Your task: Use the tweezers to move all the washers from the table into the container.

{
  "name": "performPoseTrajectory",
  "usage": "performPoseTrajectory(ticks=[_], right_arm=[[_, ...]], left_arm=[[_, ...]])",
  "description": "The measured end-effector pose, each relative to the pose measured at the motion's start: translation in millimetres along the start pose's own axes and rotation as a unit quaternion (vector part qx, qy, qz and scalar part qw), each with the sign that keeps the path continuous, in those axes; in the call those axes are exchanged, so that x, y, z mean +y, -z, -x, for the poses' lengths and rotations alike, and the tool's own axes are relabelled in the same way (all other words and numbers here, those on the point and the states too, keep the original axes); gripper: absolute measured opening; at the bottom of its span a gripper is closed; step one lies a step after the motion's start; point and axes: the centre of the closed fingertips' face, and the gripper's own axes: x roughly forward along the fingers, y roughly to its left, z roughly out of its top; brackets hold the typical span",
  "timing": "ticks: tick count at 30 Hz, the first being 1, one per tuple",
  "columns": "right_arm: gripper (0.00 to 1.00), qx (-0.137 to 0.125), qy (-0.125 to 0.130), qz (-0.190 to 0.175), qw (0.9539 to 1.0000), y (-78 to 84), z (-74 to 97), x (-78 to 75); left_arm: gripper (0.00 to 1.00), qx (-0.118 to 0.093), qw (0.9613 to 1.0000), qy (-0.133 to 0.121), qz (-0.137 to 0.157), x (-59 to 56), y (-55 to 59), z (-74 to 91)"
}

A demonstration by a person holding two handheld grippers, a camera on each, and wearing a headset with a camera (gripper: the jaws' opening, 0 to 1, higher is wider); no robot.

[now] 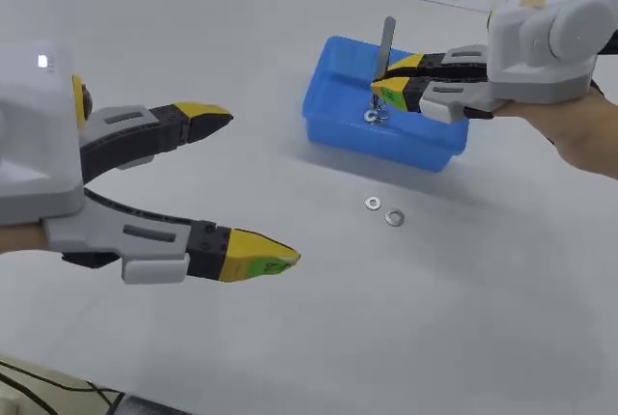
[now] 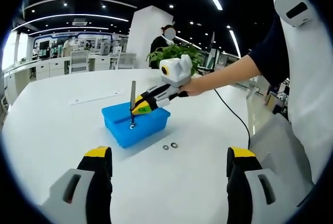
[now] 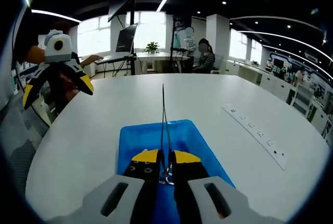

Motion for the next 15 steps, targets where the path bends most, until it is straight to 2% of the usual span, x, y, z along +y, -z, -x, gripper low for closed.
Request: performPoseTrajectory(ticks=[15], right_arm=[[0.08, -0.001, -0.002, 0.004, 1.0000, -5.5, 2.6, 5.6]], left_arm=[[0.96, -0.009, 0.9999, -0.007, 0.003, 4.3, -4.3, 3.8]])
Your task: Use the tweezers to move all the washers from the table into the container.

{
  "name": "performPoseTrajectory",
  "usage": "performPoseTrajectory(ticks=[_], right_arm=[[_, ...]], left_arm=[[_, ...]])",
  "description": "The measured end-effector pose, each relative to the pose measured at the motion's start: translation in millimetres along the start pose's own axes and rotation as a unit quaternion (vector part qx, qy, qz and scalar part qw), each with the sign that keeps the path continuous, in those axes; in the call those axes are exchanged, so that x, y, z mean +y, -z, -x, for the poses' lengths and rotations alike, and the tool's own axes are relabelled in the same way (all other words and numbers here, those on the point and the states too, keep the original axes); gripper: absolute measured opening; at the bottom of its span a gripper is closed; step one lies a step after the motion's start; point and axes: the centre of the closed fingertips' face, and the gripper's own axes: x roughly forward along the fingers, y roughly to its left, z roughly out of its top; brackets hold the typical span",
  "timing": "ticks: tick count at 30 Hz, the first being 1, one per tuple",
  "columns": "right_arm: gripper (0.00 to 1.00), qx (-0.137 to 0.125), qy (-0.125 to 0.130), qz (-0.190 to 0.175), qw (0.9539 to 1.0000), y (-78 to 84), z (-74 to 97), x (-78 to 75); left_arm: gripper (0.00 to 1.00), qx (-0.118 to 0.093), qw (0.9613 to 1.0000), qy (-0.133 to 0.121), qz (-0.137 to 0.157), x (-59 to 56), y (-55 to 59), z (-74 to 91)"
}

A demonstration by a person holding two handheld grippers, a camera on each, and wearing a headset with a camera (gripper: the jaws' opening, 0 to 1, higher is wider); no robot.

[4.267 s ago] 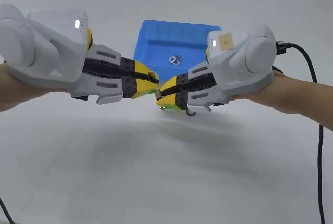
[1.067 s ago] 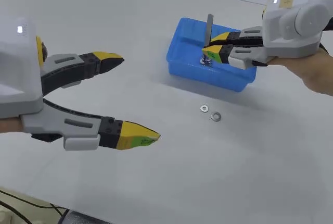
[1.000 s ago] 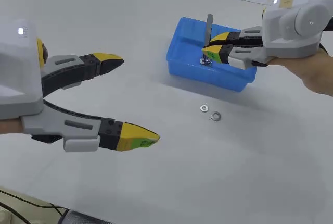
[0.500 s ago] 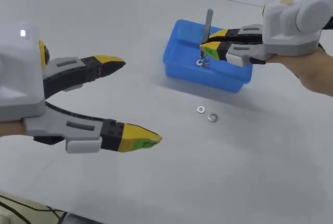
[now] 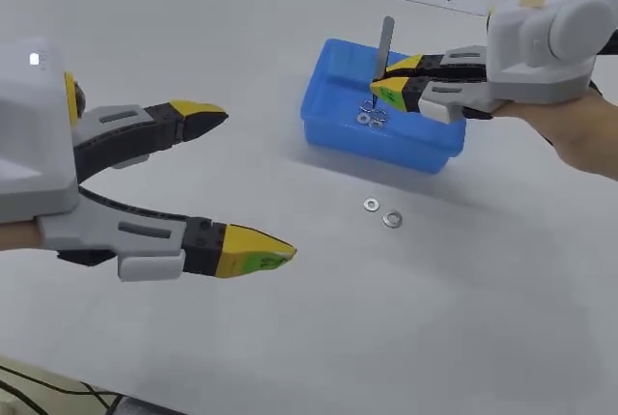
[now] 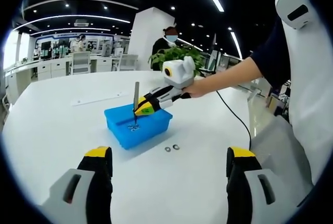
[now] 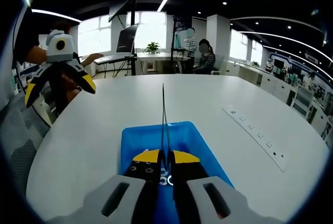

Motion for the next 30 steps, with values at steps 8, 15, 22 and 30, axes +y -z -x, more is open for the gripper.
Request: performPoseTrajectory(ticks=[8, 15, 22, 30], right_arm=[[0.07, -0.009, -0.009, 0.008, 0.9999, -8.7, 7.0, 11.6], [0.07, -0.014, -0.021, 0.014, 0.9996, -12.4, 13.1, 18.8], [0.07, -0.012, -0.025, 0.019, 0.9994, -12.1, 13.5, 21.0], [0.06, -0.009, -0.036, 0.041, 0.9985, -14.9, 15.2, 24.3]], left_arm=[[0.96, -0.013, 0.9999, 0.004, 0.001, 0.9, -9.7, -10.5], [0.91, -0.086, 0.9960, -0.020, -0.013, 25.0, -58.3, -34.6], [0.76, -0.106, 0.9938, -0.013, -0.032, 49.0, -83.6, -71.8], [0.46, -0.097, 0.9914, 0.048, -0.074, 41.6, -93.7, -99.6]])
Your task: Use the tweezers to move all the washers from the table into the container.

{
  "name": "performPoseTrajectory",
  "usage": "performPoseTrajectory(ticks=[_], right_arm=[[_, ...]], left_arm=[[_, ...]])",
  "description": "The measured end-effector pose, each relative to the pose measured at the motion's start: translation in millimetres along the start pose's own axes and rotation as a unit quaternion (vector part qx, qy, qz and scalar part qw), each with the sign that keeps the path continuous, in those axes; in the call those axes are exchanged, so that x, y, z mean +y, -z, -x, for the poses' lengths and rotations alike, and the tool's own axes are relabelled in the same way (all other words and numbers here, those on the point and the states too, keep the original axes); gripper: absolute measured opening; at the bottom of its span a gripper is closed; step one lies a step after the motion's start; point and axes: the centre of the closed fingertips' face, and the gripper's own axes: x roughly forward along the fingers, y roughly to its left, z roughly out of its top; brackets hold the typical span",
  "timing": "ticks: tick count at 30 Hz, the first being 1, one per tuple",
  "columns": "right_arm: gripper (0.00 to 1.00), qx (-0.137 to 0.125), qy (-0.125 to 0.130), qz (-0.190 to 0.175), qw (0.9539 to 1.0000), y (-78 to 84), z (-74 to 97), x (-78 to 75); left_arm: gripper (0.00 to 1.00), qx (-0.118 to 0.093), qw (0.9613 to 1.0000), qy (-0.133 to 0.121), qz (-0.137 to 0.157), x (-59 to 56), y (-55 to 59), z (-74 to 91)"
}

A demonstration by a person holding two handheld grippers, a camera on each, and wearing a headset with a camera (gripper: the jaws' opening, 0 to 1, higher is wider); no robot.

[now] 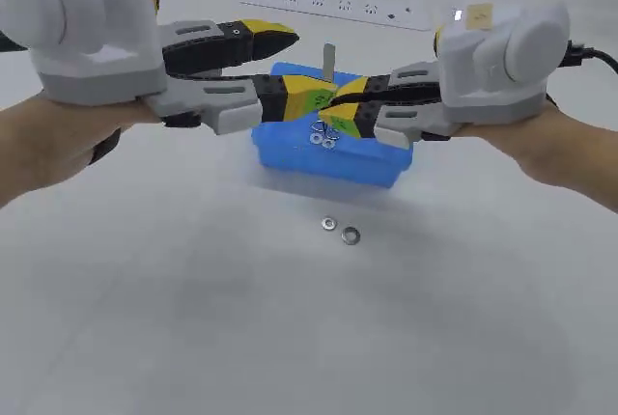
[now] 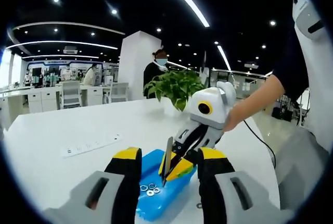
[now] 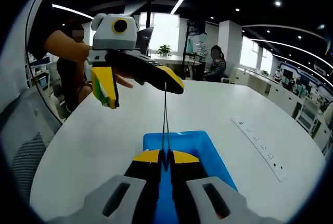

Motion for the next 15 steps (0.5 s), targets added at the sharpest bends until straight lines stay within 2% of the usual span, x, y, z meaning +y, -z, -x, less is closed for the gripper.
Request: performPoseTrajectory(ticks=[1, 2, 3, 4, 6, 10, 12, 15], right_arm=[[0.06, 0.000, -0.002, 0.000, 1.0000, 0.0, 0.2, 0.0], [0.06, -0.001, -0.005, 0.000, 1.0000, -0.3, 0.6, 0.5], [0.06, -0.001, -0.010, 0.000, 1.0000, -0.2, 0.8, 1.5], [0.06, -0.001, -0.011, 0.003, 0.9999, 0.0, 0.9, 1.7], [0.06, 0.002, -0.015, 0.007, 0.9999, 1.1, 1.3, 1.9], [0.07, 0.001, -0.018, 0.006, 0.9998, 1.4, 1.7, 1.9], [0.07, 0.001, -0.022, 0.005, 0.9997, 1.4, 1.7, 3.2], [0.07, 0.001, -0.033, 0.007, 0.9994, 0.8, 1.8, 7.7]], left_arm=[[0.45, 0.001, 1.0000, 0.004, 0.000, -0.6, 0.1, -0.8], [0.44, 0.008, 0.9998, 0.009, -0.013, -1.5, 0.9, -2.5], [0.41, 0.011, 0.9988, 0.015, -0.044, -2.6, -0.5, -3.6], [0.38, 0.013, 0.9985, 0.018, -0.050, -3.7, -1.4, -4.5], [0.35, 0.016, 0.9988, 0.030, -0.036, -4.8, -2.5, -4.8], [0.29, 0.036, 0.9964, 0.055, -0.054, -9.6, 0.9, -3.5], [0.29, 0.045, 0.9947, 0.056, -0.073, -8.6, 2.8, -4.5], [0.27, 0.043, 0.9945, 0.069, -0.066, -12.6, 2.8, -6.3]])
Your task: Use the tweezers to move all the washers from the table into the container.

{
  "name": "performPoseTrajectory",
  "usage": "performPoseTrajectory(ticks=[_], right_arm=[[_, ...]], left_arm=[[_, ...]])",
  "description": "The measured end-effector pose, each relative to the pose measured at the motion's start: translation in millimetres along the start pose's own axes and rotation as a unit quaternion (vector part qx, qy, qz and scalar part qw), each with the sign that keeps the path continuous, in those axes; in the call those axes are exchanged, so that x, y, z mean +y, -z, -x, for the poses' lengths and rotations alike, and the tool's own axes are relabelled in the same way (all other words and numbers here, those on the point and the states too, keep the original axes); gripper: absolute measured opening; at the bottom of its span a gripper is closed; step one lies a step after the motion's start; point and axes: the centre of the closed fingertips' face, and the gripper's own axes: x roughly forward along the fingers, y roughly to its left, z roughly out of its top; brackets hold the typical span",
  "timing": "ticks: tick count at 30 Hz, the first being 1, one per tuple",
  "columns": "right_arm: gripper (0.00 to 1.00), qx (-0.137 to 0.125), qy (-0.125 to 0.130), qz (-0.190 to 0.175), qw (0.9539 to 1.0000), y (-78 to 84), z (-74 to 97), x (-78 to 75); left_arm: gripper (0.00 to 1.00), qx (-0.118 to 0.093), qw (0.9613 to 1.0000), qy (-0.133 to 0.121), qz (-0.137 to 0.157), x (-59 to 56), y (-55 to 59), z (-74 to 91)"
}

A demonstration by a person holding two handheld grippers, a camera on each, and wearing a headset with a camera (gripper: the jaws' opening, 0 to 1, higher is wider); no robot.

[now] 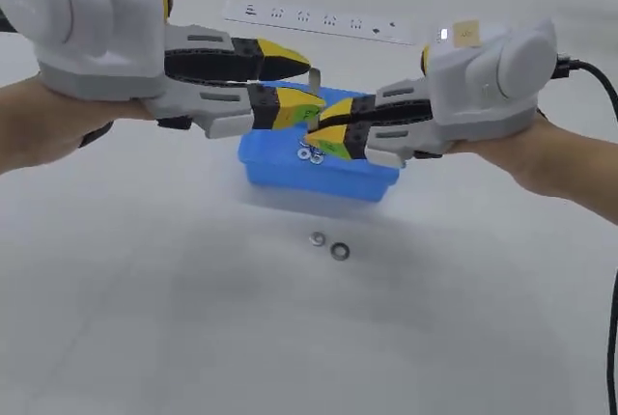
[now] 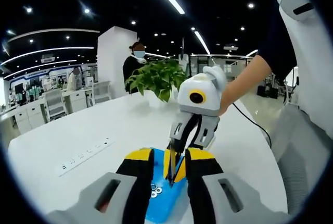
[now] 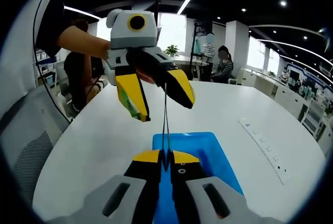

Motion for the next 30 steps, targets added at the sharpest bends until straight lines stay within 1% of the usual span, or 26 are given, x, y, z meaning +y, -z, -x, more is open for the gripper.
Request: performPoseTrajectory(ticks=[1, 3, 4, 6, 8, 10, 12, 14, 16, 17, 18, 19, 20, 21, 22, 24, 25, 28, 29, 30], right_arm=[[0.07, 0.001, -0.002, 0.001, 1.0000, 0.2, 0.0, 0.8], [0.07, 0.003, -0.003, 0.003, 1.0000, 0.1, 0.3, 1.7], [0.07, 0.003, -0.003, 0.003, 1.0000, -0.1, 0.6, 2.2], [0.07, 0.003, -0.003, 0.003, 1.0000, -0.5, 1.4, 2.3], [0.07, 0.002, -0.004, 0.003, 1.0000, -1.2, 2.2, 2.3], [0.07, 0.001, -0.005, 0.002, 1.0000, -1.4, 2.6, 2.5], [0.07, 0.001, -0.007, 0.001, 1.0000, -1.4, 2.9, 3.1], [0.07, -0.003, -0.012, -0.001, 0.9999, -2.4, 3.3, 5.4], [0.07, -0.004, -0.014, 0.000, 0.9999, -2.8, 4.1, 6.2], [0.07, -0.003, -0.014, 0.002, 0.9999, -2.2, 4.7, 6.1], [0.07, -0.002, -0.013, 0.002, 0.9999, -2.0, 5.1, 5.8], [0.07, -0.003, -0.010, 0.001, 0.9999, -1.9, 5.7, 4.6], [0.07, -0.004, -0.010, 0.001, 0.9999, -1.8, 6.8, 3.9], [0.07, -0.003, -0.009, 0.001, 1.0000, -1.6, 7.2, 3.6], [0.07, -0.002, -0.008, 0.004, 1.0000, -1.0, 8.1, 3.7], [0.07, 0.000, -0.009, 0.005, 0.9999, -0.3, 9.5, 5.4], [0.08, 0.001, -0.008, 0.005, 1.0000, -0.3, 10.3, 5.9], [0.08, 0.005, -0.003, -0.002, 1.0000, 0.2, 12.9, 5.2], [0.09, 0.011, 0.003, 0.006, 0.9999, 0.9, 14.1, 3.9], [0.09, 0.012, 0.003, 0.005, 0.9999, 1.0, 14.5, 4.1]], left_arm=[[0.25, 0.002, 1.0000, 0.004, -0.001, 1.8, 1.6, -0.7], [0.20, 0.013, 0.9998, 0.013, -0.011, 0.5, 4.8, -2.4], [0.20, 0.019, 0.9995, 0.016, -0.019, -2.5, 4.4, -4.1], [0.19, 0.016, 0.9996, 0.018, -0.017, -5.1, 1.6, -5.2], [0.14, 0.011, 0.9995, 0.029, -0.010, -8.2, -1.3, -5.7], [0.11, 0.013, 0.9992, 0.036, -0.011, -6.7, -0.8, -6.0], [0.08, 0.016, 0.9989, 0.039, -0.019, -4.1, -0.6, -5.9], [0.08, 0.012, 0.9987, 0.048, -0.013, -7.2, -3.7, -6.1], [0.07, 0.012, 0.9979, 0.057, -0.027, -10.5, -3.9, -5.3], [0.07, 0.016, 0.9969, 0.062, -0.046, -12.5, -3.7, -5.4], [0.06, 0.017, 0.9947, 0.055, -0.085, -10.6, -4.9, -6.2], [0.06, 0.017, 0.9954, 0.062, -0.070, -15.6, -4.9, -7.3], [0.06, 0.016, 0.9951, 0.062, -0.076, -15.7, -5.4, -7.9], [0.06, 0.018, 0.9941, 0.063, -0.087, -14.8, -4.9, -8.8], [0.05, 0.019, 0.9937, 0.067, -0.087, -15.9, -4.3, -9.3], [0.05, 0.019, 0.9937, 0.069, -0.086, -15.6, -4.3, -9.6], [0.05, 0.016, 0.9943, 0.069, -0.080, -15.6, -4.7, -10.2], [0.05, 0.009, 0.9948, 0.068, -0.075, -15.0, -5.5, -11.7], [0.05, 0.009, 0.9946, 0.068, -0.078, -14.8, -5.3, -12.5], [0.05, 0.009, 0.9946, 0.067, -0.078, -14.5, -5.4, -12.9]])
